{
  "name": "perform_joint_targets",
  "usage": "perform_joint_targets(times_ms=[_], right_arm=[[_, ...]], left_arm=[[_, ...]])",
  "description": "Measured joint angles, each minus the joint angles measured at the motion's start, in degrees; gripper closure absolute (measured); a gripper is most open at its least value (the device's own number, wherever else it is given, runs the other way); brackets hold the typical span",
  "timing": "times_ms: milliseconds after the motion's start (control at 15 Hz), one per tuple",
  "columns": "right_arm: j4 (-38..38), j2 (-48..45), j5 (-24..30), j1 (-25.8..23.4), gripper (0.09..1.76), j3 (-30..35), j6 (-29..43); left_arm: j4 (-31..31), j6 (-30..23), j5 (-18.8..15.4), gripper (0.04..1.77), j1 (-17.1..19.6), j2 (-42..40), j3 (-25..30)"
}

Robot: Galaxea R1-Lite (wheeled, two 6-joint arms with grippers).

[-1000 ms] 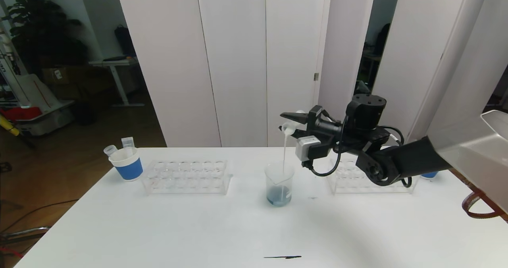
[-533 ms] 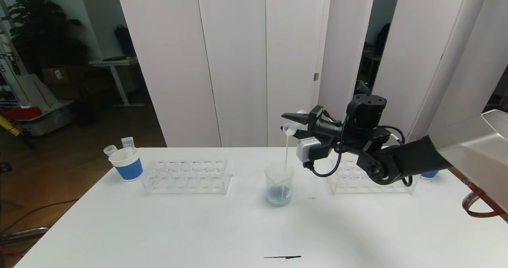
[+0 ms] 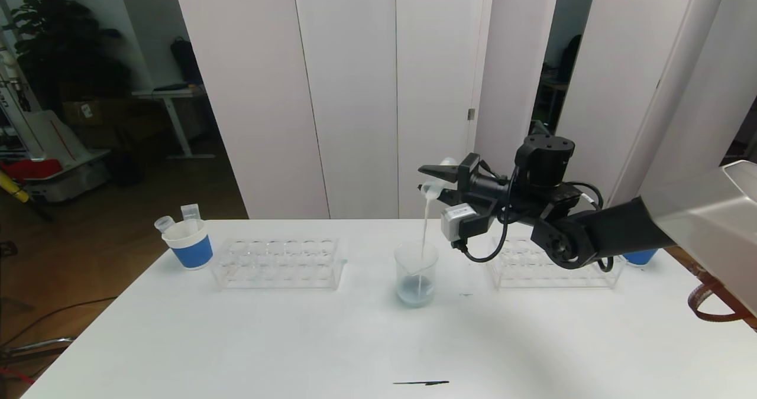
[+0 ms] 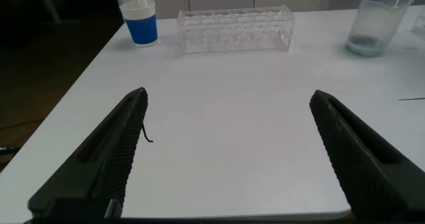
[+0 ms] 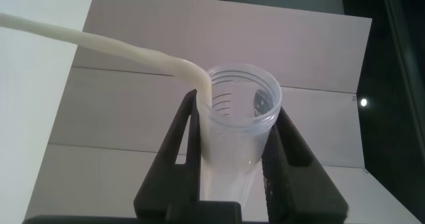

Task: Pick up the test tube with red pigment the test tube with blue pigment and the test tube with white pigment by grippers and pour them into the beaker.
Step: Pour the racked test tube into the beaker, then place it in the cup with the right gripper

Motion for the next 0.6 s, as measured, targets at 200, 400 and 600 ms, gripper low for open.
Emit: perform_joint_targets(times_ms=[200,400,600], right_arm=[[0.44,0.15,0.0,0.05,1.26,-0.33,-1.68],[1.35,0.22,-0.05,0.0,1.26,-0.67,-3.19],[1.57,0.44,-0.44,-0.09,1.26,-1.27,-3.58]], left_arm=[[0.0,0.0,0.0,0.07,0.0,0.0,0.0],[0.0,0.0,0.0,0.07,0.0,0.0,0.0],[0.0,-0.01,0.02,0.07,0.0,0.0,0.0]])
